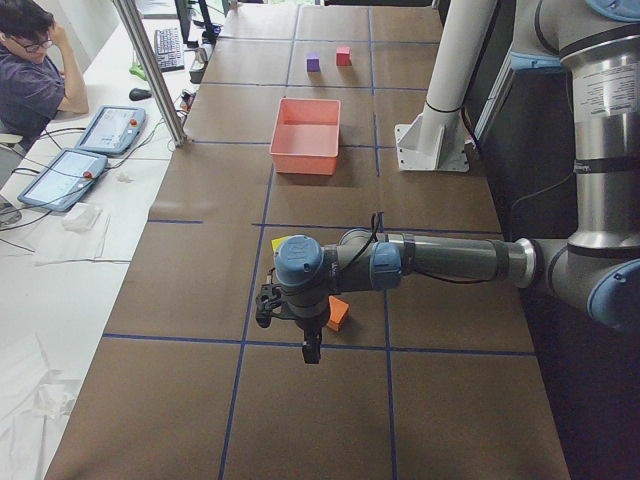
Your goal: Place blocks into pink bin with both arms
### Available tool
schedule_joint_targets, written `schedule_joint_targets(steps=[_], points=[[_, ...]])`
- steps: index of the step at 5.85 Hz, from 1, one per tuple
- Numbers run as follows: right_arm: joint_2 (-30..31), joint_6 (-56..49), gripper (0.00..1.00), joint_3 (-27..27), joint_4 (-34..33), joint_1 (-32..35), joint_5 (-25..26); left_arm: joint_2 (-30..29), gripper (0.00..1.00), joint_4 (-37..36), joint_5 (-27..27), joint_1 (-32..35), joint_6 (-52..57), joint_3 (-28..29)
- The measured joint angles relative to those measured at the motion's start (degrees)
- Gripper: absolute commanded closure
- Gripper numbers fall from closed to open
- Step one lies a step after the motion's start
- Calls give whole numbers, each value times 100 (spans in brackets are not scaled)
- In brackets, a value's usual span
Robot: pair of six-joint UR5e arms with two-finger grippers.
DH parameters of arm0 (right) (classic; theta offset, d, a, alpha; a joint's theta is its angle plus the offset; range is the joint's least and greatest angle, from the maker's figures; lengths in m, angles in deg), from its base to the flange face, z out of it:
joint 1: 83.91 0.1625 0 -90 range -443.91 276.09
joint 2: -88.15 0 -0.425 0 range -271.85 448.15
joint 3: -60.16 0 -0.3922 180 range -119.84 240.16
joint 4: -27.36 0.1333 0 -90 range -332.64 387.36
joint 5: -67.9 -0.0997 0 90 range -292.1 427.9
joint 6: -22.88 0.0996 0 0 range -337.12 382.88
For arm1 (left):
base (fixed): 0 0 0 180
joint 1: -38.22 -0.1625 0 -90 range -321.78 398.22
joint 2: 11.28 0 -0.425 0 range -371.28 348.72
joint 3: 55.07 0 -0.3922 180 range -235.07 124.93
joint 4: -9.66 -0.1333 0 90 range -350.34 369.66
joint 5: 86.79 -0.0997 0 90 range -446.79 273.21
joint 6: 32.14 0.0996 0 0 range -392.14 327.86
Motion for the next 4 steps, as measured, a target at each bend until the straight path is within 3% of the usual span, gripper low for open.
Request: schedule_joint_targets(steps=[2,4], points=[[-596,1998,0,42,751,-1146,251,1,0,-2,9,0,0,16],[-991,2648,0,434,1181,-1818,655,0,0,0,24,-1,-7,19]])
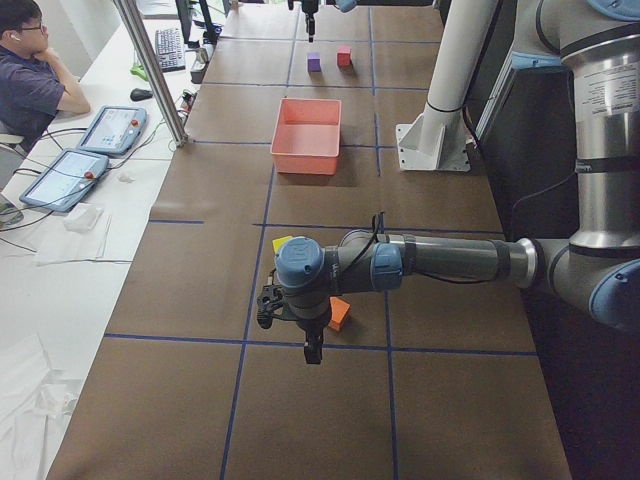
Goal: Place blocks into pink bin with both arms
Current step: 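Reach the right gripper to the purple cube and grasp it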
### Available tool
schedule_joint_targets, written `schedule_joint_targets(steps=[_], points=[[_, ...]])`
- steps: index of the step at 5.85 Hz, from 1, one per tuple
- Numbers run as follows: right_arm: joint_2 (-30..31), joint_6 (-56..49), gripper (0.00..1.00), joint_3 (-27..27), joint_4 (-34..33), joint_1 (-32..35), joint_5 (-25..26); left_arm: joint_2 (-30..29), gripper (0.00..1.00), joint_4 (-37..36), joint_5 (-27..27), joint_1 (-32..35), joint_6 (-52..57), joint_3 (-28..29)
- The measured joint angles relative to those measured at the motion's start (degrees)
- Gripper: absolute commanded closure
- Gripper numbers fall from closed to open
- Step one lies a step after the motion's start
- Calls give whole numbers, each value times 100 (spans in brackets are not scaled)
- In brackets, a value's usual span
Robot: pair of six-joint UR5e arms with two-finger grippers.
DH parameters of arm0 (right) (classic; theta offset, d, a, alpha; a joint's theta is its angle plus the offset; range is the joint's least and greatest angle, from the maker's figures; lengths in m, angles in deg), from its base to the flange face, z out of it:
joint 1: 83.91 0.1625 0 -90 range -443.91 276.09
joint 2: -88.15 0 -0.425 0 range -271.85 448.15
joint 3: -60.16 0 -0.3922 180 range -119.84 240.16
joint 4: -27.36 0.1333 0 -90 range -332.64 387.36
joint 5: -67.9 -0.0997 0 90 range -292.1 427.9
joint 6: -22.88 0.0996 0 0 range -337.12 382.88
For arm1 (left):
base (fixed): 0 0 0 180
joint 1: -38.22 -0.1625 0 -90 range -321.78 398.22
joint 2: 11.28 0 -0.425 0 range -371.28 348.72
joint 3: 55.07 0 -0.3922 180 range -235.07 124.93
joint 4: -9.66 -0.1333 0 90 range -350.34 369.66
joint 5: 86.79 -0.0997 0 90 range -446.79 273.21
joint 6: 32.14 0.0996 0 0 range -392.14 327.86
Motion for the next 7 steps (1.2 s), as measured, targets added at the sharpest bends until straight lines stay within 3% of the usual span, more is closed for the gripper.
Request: schedule_joint_targets(steps=[6,7], points=[[-102,144,0,788,233,-702,366,0,0,-2,12,0,2,7],[-114,144,38,842,234,-775,384,0,0,3,16,0,5,8]])
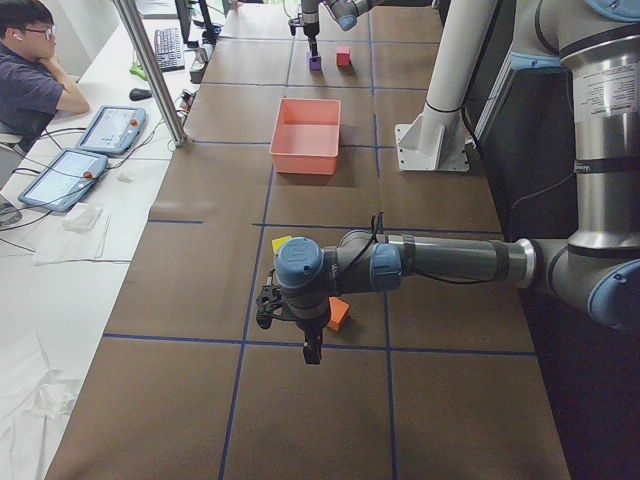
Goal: Place blocks into pink bin with both arms
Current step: 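Reach the right gripper to the purple cube and grasp it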
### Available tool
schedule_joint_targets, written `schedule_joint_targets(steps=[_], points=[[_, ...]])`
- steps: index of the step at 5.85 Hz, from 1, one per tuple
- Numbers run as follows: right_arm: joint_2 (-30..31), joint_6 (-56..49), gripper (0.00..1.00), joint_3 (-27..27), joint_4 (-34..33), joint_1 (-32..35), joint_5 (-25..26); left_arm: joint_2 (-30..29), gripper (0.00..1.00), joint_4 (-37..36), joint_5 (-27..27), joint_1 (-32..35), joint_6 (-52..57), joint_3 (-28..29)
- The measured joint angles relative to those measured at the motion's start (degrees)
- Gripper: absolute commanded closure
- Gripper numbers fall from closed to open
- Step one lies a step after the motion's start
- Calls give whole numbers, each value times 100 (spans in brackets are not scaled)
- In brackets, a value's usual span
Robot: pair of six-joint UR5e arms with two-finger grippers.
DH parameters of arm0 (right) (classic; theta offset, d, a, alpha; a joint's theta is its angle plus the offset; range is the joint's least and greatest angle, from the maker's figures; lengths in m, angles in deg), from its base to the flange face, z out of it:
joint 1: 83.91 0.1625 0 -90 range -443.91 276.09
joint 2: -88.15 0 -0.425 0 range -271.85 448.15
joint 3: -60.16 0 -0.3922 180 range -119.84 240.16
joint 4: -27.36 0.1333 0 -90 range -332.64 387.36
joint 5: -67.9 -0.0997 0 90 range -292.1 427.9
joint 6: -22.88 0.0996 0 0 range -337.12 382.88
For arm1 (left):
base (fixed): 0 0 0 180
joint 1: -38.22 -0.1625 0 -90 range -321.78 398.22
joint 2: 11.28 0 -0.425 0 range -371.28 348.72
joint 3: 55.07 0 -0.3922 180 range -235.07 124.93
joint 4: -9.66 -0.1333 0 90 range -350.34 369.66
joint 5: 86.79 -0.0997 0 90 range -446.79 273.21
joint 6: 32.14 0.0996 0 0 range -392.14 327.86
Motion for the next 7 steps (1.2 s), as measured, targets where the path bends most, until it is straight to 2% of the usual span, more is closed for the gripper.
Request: schedule_joint_targets(steps=[1,2,4,6,7], points=[[-6,-5,69,42,0,-34,26,0,0,2,2,0,1,1],[-13,-19,71,48,0,-44,55,0,0,2,2,0,2,1],[-104,17,71,-164,-30,-40,33,0,0,2,2,0,2,1],[-700,888,70,-462,-198,-35,-153,0,0,2,2,0,2,-9],[-1239,1560,70,-594,-588,-119,-240,0,0,2,2,0,2,-14]])
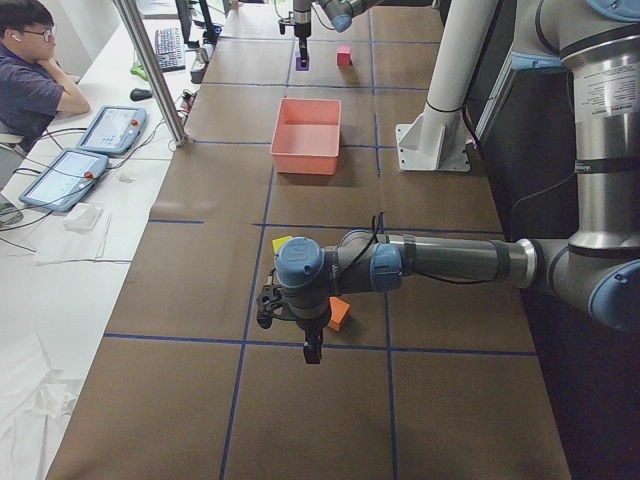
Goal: Place blocks into pink bin with both arms
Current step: 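Carry the purple cube into the pink bin and open the right gripper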
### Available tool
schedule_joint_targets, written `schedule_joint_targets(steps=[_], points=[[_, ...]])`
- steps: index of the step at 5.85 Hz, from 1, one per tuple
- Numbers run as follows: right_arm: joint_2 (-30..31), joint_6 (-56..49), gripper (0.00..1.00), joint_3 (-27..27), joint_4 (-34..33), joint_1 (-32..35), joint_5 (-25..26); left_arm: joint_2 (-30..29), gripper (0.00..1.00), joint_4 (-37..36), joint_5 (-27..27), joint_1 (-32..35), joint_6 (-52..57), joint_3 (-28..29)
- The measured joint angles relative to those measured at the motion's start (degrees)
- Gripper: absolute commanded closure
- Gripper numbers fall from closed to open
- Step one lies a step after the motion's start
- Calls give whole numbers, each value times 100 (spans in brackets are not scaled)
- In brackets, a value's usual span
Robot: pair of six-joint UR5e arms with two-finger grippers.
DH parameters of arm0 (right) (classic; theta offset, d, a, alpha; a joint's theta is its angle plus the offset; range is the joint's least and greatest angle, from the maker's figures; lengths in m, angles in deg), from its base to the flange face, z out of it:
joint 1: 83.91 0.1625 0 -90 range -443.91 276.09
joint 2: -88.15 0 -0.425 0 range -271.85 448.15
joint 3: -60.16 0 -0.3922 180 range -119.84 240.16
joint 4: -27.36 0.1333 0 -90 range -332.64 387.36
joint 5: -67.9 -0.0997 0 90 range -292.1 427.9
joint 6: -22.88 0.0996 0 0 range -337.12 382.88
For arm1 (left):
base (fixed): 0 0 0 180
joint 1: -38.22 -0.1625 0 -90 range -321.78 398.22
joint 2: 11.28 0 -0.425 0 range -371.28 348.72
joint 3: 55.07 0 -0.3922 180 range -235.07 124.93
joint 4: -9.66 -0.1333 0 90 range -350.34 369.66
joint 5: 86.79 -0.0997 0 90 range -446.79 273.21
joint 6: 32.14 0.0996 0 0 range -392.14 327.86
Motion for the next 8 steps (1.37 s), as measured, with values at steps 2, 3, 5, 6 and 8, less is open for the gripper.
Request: schedule_joint_targets(steps=[2,3,5,6,8], points=[[-1254,1131,70,-295,-1386,-417,62,0,0,0,0,0,0,-3],[-1794,1782,68,-316,-1779,-828,332,0,0,0,0,0,0,-3],[-2392,2968,1,-290,-1956,-1774,1197,0,0,0,0,0,0,-3],[-2498,3232,0,-275,-1966,-2084,1531,0,0,0,0,0,0,-6],[-2545,3299,0,-285,-1981,-2221,1671,-2,0,3,0,0,3,-53]])
